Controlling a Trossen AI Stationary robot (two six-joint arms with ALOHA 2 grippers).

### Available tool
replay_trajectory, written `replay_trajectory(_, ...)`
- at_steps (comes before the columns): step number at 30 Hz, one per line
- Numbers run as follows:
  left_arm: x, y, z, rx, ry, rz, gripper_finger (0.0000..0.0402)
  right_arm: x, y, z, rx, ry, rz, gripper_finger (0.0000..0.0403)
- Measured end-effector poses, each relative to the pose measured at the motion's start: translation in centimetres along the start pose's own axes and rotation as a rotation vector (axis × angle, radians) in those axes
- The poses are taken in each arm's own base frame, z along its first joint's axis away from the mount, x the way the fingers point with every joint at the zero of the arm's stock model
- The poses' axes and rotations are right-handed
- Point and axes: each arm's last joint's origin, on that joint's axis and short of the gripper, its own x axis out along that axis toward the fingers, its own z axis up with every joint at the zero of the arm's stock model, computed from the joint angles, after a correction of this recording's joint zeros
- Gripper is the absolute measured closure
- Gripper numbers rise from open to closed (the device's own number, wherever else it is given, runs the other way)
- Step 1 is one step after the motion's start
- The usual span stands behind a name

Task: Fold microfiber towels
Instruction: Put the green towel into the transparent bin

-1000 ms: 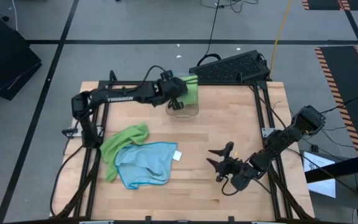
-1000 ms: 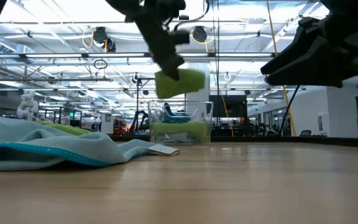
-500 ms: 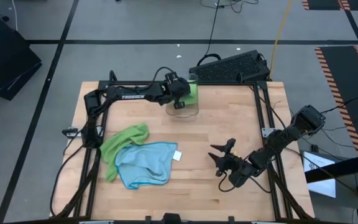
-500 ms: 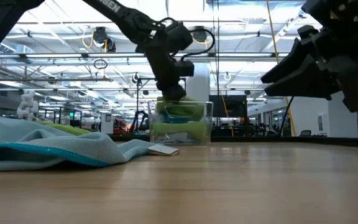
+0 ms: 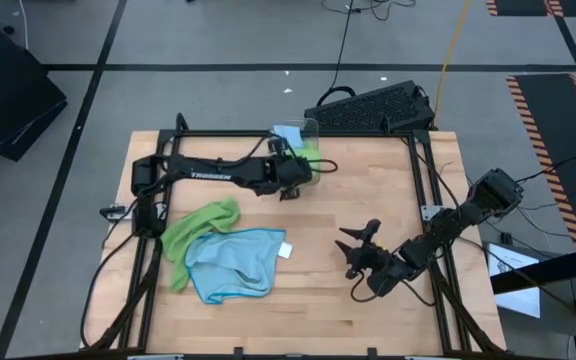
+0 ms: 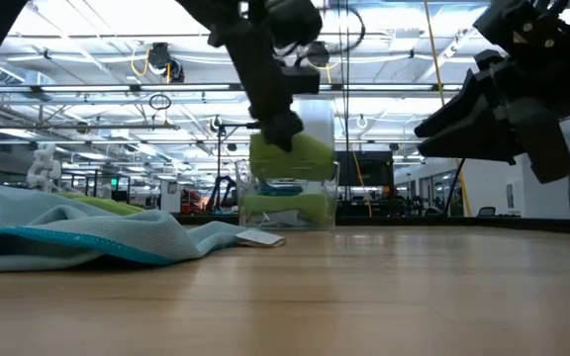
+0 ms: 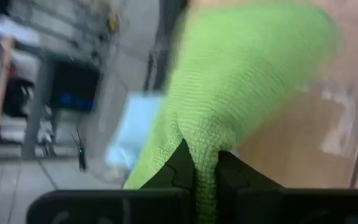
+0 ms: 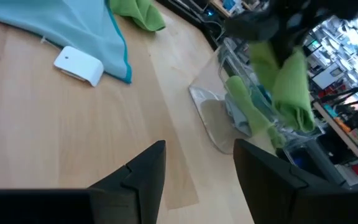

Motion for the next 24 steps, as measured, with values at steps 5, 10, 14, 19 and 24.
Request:
replay_trajectory(5,0.2,-0.6,-0.5,-0.037,0.046,-0.02,0.0387,0.1,0.0,0.1,-0.002,-0.004,0.0,0.0223)
replay_trajectory(10,0.4,-0.5,-0.7,-0.04,0.05,-0.079,0.037,0.1,0.0,0.2,0.0,-0.01,0.001,0.0223)
replay_trajectory(14,1.0,0.0,-0.9,-0.063,0.045,-0.17,0.0373,0.1,0.0,0.3,-0.004,-0.011,0.001,0.0223)
replay_trajectory(19,1.7,0.8,-1.4,-0.085,0.064,-0.237,0.0359,0.1,0.0,0.2,-0.005,-0.01,0.001,0.0223)
replay_trajectory(24,2.1,1.1,-1.7,-0.092,0.07,-0.307,0.0321,0.1,0.0,0.2,-0.007,-0.01,0.001,0.0223)
